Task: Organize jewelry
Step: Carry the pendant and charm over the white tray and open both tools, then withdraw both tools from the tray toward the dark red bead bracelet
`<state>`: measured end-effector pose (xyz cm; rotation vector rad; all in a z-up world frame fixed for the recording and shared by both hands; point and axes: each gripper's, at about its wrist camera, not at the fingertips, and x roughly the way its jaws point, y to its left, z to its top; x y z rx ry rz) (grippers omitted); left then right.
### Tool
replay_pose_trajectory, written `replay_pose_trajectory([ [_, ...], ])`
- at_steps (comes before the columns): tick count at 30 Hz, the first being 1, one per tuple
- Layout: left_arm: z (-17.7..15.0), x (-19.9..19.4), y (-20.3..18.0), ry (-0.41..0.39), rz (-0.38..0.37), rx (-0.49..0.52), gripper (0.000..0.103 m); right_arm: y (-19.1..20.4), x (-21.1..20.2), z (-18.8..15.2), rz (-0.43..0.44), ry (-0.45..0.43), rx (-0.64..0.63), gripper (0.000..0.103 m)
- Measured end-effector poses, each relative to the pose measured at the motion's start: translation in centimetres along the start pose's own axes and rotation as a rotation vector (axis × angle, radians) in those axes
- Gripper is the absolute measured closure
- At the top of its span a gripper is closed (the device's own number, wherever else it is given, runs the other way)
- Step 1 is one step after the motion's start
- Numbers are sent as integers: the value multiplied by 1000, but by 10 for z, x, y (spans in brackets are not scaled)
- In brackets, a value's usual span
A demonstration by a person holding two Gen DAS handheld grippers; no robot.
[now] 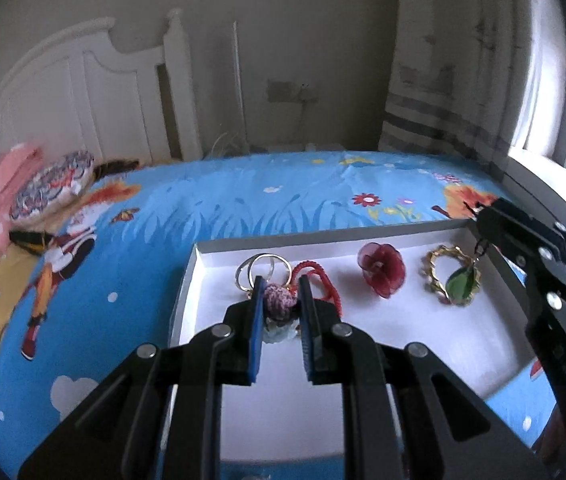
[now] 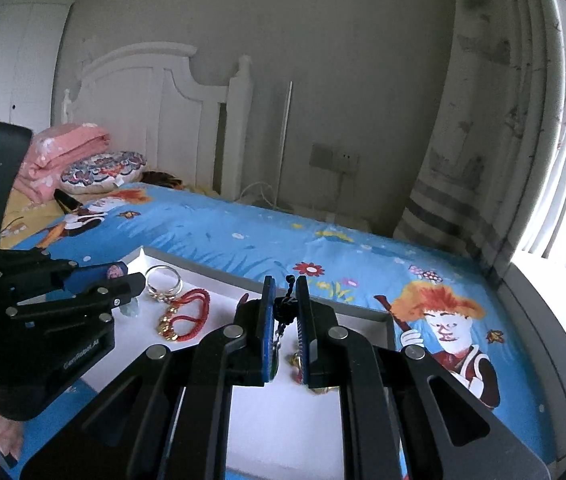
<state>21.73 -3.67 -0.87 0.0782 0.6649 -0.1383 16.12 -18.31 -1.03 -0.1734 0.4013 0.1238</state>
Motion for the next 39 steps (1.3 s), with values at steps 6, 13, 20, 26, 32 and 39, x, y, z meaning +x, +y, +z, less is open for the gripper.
replay_pose_trajectory([
  [6, 0, 14, 0, 15, 30, 1, 87, -1, 12, 1, 7, 36, 13, 93],
  [13, -7, 24, -4, 42, 44, 12, 87, 0, 22, -10, 13, 79, 25, 92],
  [20, -9, 24, 2, 27, 90, -6, 32, -7, 35, -17, 0, 164, 77, 50],
  [26, -11, 20, 13, 33, 116, -35, 27, -6, 27, -19, -5, 144, 65, 50],
  [32, -18, -6, 12, -32, 151, 12, 6, -6, 19, -23, -13, 168, 80, 47],
  [39, -43, -40, 7, -84, 161, 75, 5, -14, -9, -40, 2, 173, 165, 44],
])
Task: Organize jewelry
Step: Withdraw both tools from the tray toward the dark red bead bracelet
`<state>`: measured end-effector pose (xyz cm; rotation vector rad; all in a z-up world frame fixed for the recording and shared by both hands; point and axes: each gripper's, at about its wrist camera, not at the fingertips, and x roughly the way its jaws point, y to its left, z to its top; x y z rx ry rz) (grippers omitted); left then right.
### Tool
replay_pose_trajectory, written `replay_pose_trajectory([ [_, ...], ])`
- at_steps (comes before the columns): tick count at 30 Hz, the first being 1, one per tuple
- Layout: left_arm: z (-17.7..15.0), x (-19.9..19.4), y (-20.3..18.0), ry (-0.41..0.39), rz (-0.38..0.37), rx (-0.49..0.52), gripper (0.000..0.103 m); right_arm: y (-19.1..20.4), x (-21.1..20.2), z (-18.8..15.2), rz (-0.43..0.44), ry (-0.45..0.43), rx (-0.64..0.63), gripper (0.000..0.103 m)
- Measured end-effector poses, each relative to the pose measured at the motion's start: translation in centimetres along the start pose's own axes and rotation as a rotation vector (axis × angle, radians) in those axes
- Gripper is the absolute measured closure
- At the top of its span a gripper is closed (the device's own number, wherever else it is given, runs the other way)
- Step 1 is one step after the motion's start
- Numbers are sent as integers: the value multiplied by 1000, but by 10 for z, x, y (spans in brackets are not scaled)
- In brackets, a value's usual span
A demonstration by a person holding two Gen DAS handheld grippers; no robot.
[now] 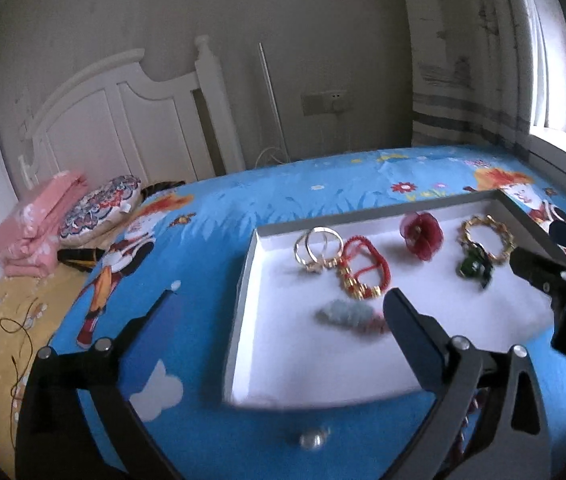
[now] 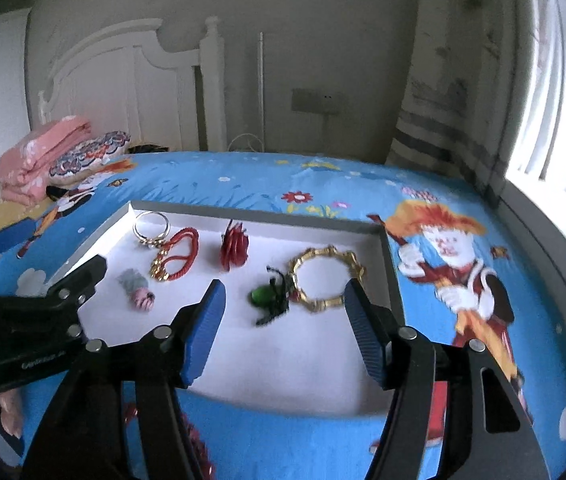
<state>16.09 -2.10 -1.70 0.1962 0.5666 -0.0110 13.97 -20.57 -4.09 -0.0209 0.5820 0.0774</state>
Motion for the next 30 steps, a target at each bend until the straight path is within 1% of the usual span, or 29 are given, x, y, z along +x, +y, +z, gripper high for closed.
replay_pose_trajectory([
  [3, -8, -14, 6, -1, -20, -41, 5, -6, -14, -8, 1, -17, 36, 44],
  [6, -18, -25, 8, 10, -60, -64, 5, -7, -27, -15, 7, -28, 52, 44],
  [8, -28, -34, 7, 15, -76, -57, 5, -4, -36, -23, 11, -31, 35, 44],
  [14, -57, -52, 6, 15, -65, -20, 5, 0, -51, -43, 30, -18, 22, 44],
  [19, -80, -58, 14, 23, -52, -11, 5, -3, -55, -60, 28, 3, 37, 43],
  [23, -98, -60, 22, 35, -70, -40, 5, -6, -57, -75, 41, 29, 59, 43],
  [27, -105, -55, 26, 54, -79, -60, 5, 3, -59, -85, 44, 23, 48, 43],
  [30, -107, -52, 27, 65, -83, -62, 5, 11, -56, -86, 58, 28, 30, 43],
])
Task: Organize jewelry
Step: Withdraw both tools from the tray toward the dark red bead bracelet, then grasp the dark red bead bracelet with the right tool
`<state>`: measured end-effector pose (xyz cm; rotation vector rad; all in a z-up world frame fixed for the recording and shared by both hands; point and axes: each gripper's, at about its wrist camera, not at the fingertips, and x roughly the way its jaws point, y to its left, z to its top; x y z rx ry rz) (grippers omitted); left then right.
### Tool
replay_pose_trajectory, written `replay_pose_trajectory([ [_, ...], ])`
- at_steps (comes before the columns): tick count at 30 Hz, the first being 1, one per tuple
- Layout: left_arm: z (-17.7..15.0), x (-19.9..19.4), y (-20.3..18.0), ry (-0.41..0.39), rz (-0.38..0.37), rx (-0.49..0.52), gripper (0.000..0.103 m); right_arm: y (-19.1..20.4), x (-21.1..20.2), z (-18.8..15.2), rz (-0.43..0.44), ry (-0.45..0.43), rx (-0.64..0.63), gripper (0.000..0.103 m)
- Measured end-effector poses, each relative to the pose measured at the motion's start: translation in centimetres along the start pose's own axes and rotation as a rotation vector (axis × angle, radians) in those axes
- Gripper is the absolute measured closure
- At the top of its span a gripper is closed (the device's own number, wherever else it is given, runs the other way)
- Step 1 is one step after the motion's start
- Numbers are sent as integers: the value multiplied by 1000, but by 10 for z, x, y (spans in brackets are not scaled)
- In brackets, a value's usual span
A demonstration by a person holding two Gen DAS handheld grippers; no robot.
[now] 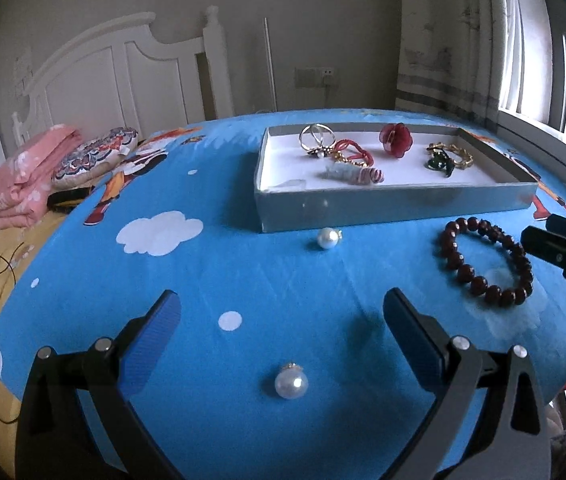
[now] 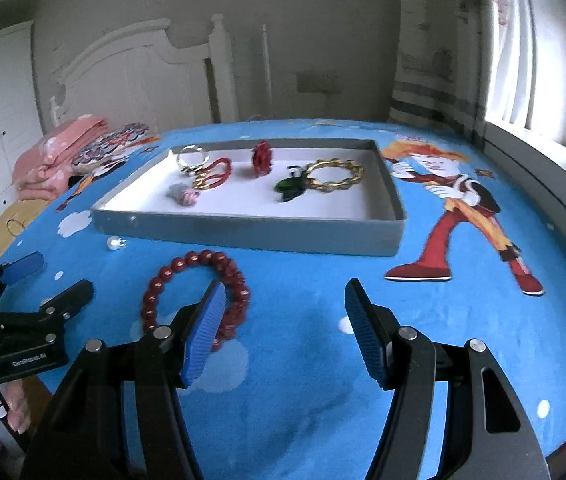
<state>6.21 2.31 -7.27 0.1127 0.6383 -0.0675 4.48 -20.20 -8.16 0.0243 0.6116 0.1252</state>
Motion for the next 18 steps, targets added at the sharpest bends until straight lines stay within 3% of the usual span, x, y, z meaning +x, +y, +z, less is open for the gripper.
replay_pose_trajectory([
  [8, -1, 2, 1, 0, -13, -2, 5, 21, 6, -1, -3, 22, -59, 44],
  [18, -2, 3, 2, -5, -35, -5, 5, 27, 13, -3, -24, 52, -42, 65],
])
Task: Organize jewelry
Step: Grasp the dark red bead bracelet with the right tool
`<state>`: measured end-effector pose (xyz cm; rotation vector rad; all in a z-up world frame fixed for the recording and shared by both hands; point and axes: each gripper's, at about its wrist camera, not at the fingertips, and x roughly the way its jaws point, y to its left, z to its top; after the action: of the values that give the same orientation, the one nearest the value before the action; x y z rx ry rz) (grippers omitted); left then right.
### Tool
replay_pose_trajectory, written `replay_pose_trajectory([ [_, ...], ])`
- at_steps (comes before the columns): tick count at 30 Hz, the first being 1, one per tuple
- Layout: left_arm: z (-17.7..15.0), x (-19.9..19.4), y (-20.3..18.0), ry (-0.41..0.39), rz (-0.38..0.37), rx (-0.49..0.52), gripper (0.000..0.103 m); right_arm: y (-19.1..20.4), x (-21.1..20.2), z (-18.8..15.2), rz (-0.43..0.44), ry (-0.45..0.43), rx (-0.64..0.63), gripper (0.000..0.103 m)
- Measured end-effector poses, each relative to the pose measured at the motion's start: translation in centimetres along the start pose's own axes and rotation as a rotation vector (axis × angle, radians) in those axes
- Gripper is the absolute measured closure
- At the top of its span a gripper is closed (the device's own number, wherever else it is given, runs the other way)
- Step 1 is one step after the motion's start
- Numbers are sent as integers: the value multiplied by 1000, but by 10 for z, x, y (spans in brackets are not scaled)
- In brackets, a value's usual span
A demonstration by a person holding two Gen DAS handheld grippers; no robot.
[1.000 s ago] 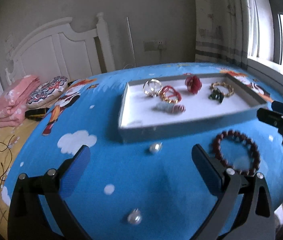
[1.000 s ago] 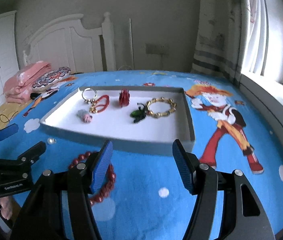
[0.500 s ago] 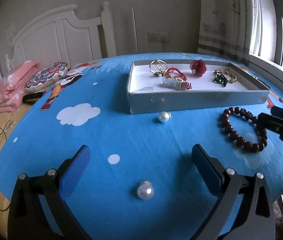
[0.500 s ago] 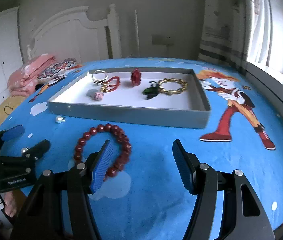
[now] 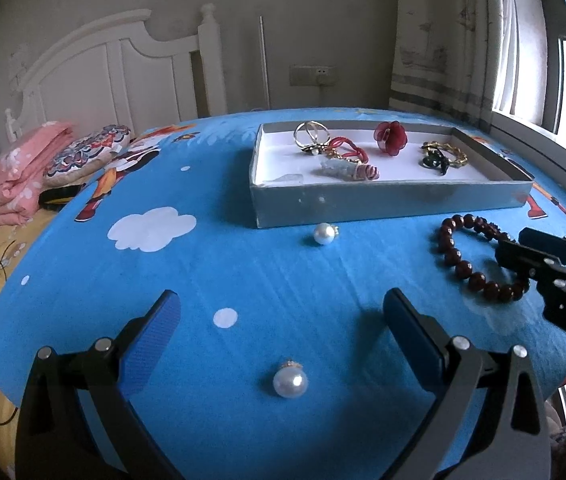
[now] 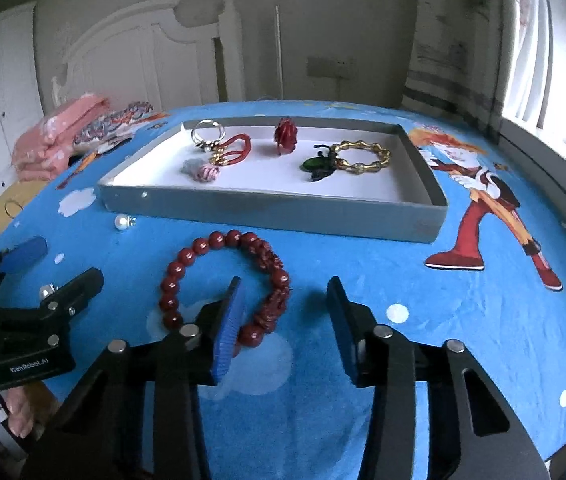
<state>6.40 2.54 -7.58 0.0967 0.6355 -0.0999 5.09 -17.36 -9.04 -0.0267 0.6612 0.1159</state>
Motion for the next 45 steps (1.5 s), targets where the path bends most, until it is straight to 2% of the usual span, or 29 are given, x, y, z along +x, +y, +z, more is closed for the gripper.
replay_pose_trajectory([
  [3, 0, 0, 0, 1, -2, 1, 5, 10, -2, -1, -40, -4, -48, 67],
  [13, -2, 1, 2, 12, -19, -15, 5, 3, -1, -2, -87, 7, -36, 68],
  [14, -2, 1, 2, 12, -19, -16, 5, 4, -2, -3, -81, 5, -44, 70],
  [16, -1, 1, 2, 14, -18, -16, 5, 6, -3, -4, -65, 2, -58, 86],
  [22, 2, 3, 6, 44, -24, -39, 5, 7, -4, -5, -39, -6, -75, 90],
  [29, 17, 10, 14, 85, -76, -101, 6, -4, -6, -6, -48, -27, -34, 91],
  [32, 24, 15, 7, 106, -78, -91, 15, -6, -6, -7, -42, -31, -31, 91],
  [34, 29, 19, 0, 121, -56, -73, 27, -7, -6, -8, -37, -35, -28, 90],
  [39, 44, 28, -15, 126, 2, -34, 29, -11, -7, -9, -20, -43, -11, 90],
  [41, 49, 34, -19, 140, 21, -38, 32, -13, -8, -10, -15, -45, -5, 90],
  [43, 52, 41, -20, 171, 28, -48, 40, -15, -9, -10, -11, -47, 0, 90],
  [45, 54, 45, -21, 179, 33, -65, 41, -18, -9, -11, -7, -48, 7, 90],
])
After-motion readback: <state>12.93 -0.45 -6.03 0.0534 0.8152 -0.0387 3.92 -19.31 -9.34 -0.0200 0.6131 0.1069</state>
